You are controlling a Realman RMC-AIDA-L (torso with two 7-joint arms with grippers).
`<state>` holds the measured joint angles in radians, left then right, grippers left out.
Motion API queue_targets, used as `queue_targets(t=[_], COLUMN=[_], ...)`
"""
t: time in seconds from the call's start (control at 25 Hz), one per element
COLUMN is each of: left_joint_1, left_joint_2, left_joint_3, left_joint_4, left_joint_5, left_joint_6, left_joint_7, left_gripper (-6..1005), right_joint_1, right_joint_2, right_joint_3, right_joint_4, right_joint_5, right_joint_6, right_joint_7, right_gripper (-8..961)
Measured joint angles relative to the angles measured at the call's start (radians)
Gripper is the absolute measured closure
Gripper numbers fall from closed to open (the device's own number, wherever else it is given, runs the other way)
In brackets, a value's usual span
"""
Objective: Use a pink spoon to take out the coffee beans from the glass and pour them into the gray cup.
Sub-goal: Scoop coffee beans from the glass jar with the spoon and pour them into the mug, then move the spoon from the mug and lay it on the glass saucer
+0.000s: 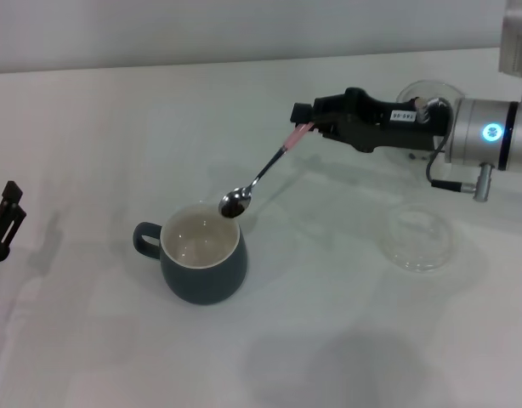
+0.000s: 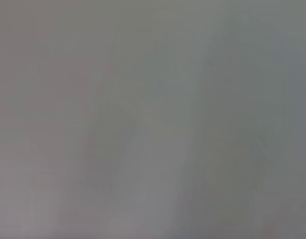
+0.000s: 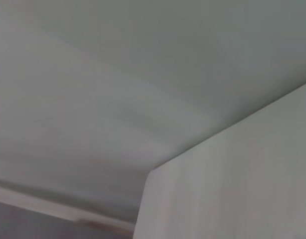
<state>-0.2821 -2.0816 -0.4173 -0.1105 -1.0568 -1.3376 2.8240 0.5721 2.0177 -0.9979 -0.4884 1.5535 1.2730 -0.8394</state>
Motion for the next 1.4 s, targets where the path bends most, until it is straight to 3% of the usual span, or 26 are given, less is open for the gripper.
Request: queue_targets(t=[0.28,0.48,1.04,1.4], left_joint_1=[-0.002,0.001,-0.001,-0.002], left_joint_2=[0.000,0.000,-0.002,-0.002], left_joint_3=[0.000,0.000,0.006,0.002], left_joint_4=[0.000,0.000,-0.006,-0.008], left_joint_5=[0.000,0.000,0.008,0.003], left_joint_6=[0.000,0.000,-0.009,-0.002], left_joint_7=[0.000,0.000,0.000,0.000], left_gripper=[241,242,242,241], right_joint_1=[0.002,0.003,0.018,-0.020], right_joint_2=[0.009,0.008,0.010,0.007], right_joint_3=[-0.032,-0.121,-0.309,-0.322], right_joint_4=[0.026,0.045,-0.007,-0.066], right_joint_5=[0.050,0.161,0.273,0.316], right_joint_6=[0.004,0.010,0.066,0.084], right_joint_7=[-0.123,-0.224,-0.613,-0.750], right_gripper=[802,802,802,802])
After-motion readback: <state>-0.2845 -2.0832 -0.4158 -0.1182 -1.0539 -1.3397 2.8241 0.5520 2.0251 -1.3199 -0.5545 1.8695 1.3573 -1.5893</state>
